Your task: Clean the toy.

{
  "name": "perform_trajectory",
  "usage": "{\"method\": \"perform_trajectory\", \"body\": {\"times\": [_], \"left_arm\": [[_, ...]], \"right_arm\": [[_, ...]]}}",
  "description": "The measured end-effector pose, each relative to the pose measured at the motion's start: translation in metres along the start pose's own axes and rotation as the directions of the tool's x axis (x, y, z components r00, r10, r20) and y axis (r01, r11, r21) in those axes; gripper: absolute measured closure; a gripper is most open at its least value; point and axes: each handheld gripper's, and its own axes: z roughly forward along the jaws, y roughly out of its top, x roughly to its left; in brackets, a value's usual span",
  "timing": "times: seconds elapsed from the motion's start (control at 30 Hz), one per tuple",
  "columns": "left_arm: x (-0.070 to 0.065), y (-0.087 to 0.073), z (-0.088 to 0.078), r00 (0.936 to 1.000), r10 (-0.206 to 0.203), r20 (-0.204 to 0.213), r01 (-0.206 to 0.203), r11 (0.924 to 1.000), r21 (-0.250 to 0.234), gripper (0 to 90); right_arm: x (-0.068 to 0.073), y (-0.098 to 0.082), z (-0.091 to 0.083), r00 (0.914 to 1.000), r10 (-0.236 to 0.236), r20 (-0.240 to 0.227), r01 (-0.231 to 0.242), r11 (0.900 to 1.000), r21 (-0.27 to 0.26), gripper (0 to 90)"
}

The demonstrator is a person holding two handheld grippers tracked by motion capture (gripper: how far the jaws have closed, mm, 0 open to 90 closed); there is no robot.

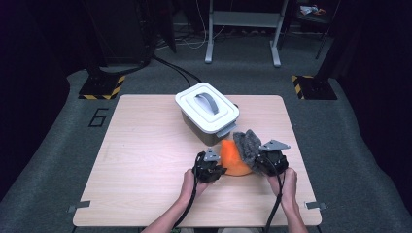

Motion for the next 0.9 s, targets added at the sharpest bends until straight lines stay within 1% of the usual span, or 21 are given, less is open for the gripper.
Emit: {"method": "perform_trajectory", "body": {"times": [0.07, 0.1, 0.27, 0.3, 0.33, 0.4, 0.43, 0.47, 0.5, 0.53, 0.57, 0.6, 0.63, 0.7, 0.73, 0.77, 0.87, 0.9], "left_arm": [[0.0, 0.0, 0.0, 1.0, 0.005, -0.002, -0.005, 1.0, 0.004, 81.7], [0.0, 0.001, 0.0, 1.0, 0.006, -0.002, -0.006, 0.9999, 0.008, 81.7], [0.001, 0.0, 0.001, 0.9999, 0.012, 0.0, -0.012, 0.9998, 0.014, 81.7], [0.001, 0.0, 0.001, 0.9999, 0.012, 0.0, -0.012, 0.9998, 0.014, 81.8], [0.001, 0.0, 0.001, 1.0, 0.009, 0.001, -0.009, 0.9999, 0.011, 81.8], [0.001, -0.001, 0.001, 0.9999, 0.011, 0.0, -0.011, 0.9999, 0.012, 81.8], [0.001, -0.001, 0.001, 0.9999, 0.013, 0.0, -0.013, 0.9999, 0.01, 81.8], [0.001, -0.001, 0.002, 0.9999, 0.016, -0.001, -0.016, 0.9998, 0.011, 81.8], [0.001, -0.001, 0.001, 0.9999, 0.017, 0.0, -0.017, 0.9998, 0.011, 81.8], [0.001, -0.001, 0.001, 0.9998, 0.02, 0.001, -0.02, 0.9998, 0.007, 81.7], [0.001, -0.001, 0.001, 0.9998, 0.022, -0.002, -0.022, 0.9997, 0.007, 81.7], [0.001, -0.001, 0.001, 0.9997, 0.024, -0.005, -0.024, 0.9997, 0.007, 81.7], [0.001, -0.001, 0.001, 0.9995, 0.03, -0.005, -0.03, 0.9995, 0.002, 81.7], [0.001, -0.001, 0.0, 0.9989, 0.044, -0.013, -0.044, 0.999, 0.011, 81.8], [0.001, -0.001, 0.0, 0.999, 0.043, -0.011, -0.043, 0.999, 0.008, 81.7], [0.001, -0.001, 0.0, 0.999, 0.043, -0.012, -0.043, 0.9991, 0.008, 81.7], [0.0, 0.0, 0.0, 0.9985, 0.051, -0.018, -0.051, 0.9987, 0.006, 81.7], [0.0, 0.0, 0.0, 0.9985, 0.051, -0.018, -0.051, 0.9987, 0.006, 81.7]], "right_arm": [[-0.006, -0.004, 0.003, 0.9999, 0.016, 0.005, -0.016, 1.0, 0.002, 72.2], [-0.008, -0.005, 0.004, 0.9994, 0.033, 0.008, -0.033, 0.999, 0.007, 72.2], [-0.021, -0.014, 0.013, 0.9976, 0.064, 0.027, -0.065, 0.997, 0.049, 72.1], [-0.021, -0.014, 0.013, 0.9976, 0.064, 0.027, -0.065, 0.997, 0.049, 72.1], [-0.025, -0.018, 0.017, 0.9971, 0.072, 0.027, -0.074, 0.995, 0.071, 72.1], [-0.028, -0.022, 0.021, 0.9958, 0.087, 0.027, -0.089, 0.992, 0.093, 72.1], [-0.029, -0.023, 0.023, 0.9956, 0.09, 0.026, -0.092, 0.991, 0.094, 72.1], [-0.031, -0.025, 0.026, 0.9951, 0.092, 0.036, -0.096, 0.989, 0.109, 72.0], [-0.033, -0.027, 0.028, 0.9954, 0.092, 0.026, -0.095, 0.989, 0.117, 72.0], [-0.034, -0.028, 0.029, 0.9941, 0.105, 0.026, -0.108, 0.987, 0.122, 72.0], [-0.035, -0.029, 0.03, 0.9936, 0.108, 0.035, -0.111, 0.985, 0.13, 72.0], [-0.036, -0.03, 0.03, 0.9938, 0.107, 0.031, -0.11, 0.986, 0.124, 72.0], [-0.036, -0.029, 0.027, 0.9925, 0.117, 0.036, -0.12, 0.985, 0.123, 72.0], [-0.038, -0.027, 0.021, 0.9932, 0.108, 0.043, -0.112, 0.989, 0.097, 72.0], [-0.039, -0.026, 0.016, 0.9936, 0.105, 0.041, -0.108, 0.991, 0.079, 72.0], [-0.038, -0.023, 0.011, 0.9926, 0.11, 0.051, -0.114, 0.991, 0.065, 72.0], [-0.035, -0.016, -0.003, 0.9956, 0.083, 0.042, -0.084, 0.996, 0.02, 72.0], [-0.03, -0.011, -0.009, 0.9965, 0.073, 0.042, -0.073, 0.997, -0.001, 72.0]]}}
